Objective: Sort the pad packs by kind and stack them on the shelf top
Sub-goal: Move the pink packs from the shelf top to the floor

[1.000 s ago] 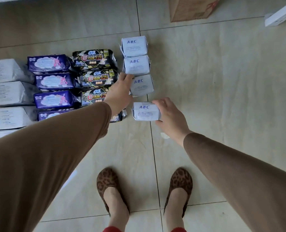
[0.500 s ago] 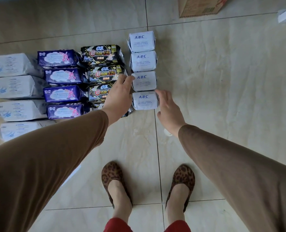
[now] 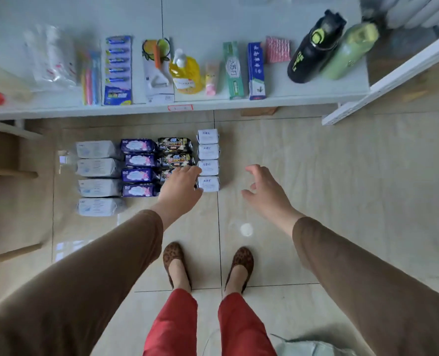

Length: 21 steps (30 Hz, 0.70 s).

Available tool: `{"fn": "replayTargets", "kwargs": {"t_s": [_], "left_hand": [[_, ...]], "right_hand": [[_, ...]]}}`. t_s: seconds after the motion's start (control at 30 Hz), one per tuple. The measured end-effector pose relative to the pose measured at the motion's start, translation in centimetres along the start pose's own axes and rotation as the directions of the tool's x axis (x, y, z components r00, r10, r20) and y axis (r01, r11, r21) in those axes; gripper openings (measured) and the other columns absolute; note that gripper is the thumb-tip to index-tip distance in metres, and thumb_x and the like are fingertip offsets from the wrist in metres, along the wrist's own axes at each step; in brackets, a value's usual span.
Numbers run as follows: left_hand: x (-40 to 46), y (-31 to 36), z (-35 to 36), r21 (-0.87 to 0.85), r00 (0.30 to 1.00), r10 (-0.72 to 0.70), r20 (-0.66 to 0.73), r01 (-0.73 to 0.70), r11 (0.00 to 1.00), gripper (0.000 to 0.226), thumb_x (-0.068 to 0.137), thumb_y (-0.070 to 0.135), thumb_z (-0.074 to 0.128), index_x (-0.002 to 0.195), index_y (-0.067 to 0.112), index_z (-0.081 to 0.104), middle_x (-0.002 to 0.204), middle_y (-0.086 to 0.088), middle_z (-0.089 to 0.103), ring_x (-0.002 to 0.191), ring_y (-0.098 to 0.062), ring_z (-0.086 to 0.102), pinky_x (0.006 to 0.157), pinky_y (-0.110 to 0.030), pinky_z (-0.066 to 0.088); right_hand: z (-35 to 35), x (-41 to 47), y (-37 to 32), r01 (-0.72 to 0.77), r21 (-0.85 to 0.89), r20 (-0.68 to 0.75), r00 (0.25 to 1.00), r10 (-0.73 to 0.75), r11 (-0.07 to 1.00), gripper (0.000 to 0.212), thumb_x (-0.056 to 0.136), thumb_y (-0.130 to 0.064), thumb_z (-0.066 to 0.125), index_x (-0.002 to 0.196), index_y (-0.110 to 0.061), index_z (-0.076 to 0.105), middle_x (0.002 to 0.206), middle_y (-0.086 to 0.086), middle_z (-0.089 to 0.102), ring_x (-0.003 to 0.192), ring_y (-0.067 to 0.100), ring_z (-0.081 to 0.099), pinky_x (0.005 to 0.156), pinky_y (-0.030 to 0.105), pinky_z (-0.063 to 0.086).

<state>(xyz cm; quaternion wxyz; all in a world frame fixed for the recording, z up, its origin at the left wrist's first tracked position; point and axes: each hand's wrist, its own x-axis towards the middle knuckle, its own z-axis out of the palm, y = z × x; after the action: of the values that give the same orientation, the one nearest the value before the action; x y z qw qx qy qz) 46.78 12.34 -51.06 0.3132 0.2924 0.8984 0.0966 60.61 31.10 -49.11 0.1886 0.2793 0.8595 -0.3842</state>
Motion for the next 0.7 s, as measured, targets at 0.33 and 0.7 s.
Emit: {"fn": "replayTargets", "kwargs": {"t_s": [0.33,0.7], "left_hand": [[-11.4,13.8,-25.0,0.108,0.944,0.181,-0.276,-0.157,0.982,0.051,0.09,0.034,0.063,0.137,0.021,0.049,0.135,0.0,0.053,0.126,-0.023,0.045,0.097,-0.039,0.044],[-8.4,16.3,-41.4,0.121,0.833,0.307,-0.461,-0.284,0.951,0.049,0.09,0.036,0.064,0.134,0.018,0.052,0.133,-0.001,0.054,0.123,-0.023,0.045,0.099,-0.037,0.039]], "right_hand": [[-22.9,-11.4,-16.3,0.253,-0.296,-0.201,0.926,-0.319,0.921,0.051,0.091,-0.03,0.061,0.138,-0.02,0.044,0.133,0.003,0.05,0.121,0.024,0.046,0.088,0.036,0.046],[-33.8,-7.7,-26.0,0.316,-0.389,-0.329,0.829,-0.451,0.865,0.046,0.093,-0.034,0.062,0.134,-0.021,0.047,0.131,0.001,0.054,0.121,0.023,0.047,0.088,0.037,0.048]]}}
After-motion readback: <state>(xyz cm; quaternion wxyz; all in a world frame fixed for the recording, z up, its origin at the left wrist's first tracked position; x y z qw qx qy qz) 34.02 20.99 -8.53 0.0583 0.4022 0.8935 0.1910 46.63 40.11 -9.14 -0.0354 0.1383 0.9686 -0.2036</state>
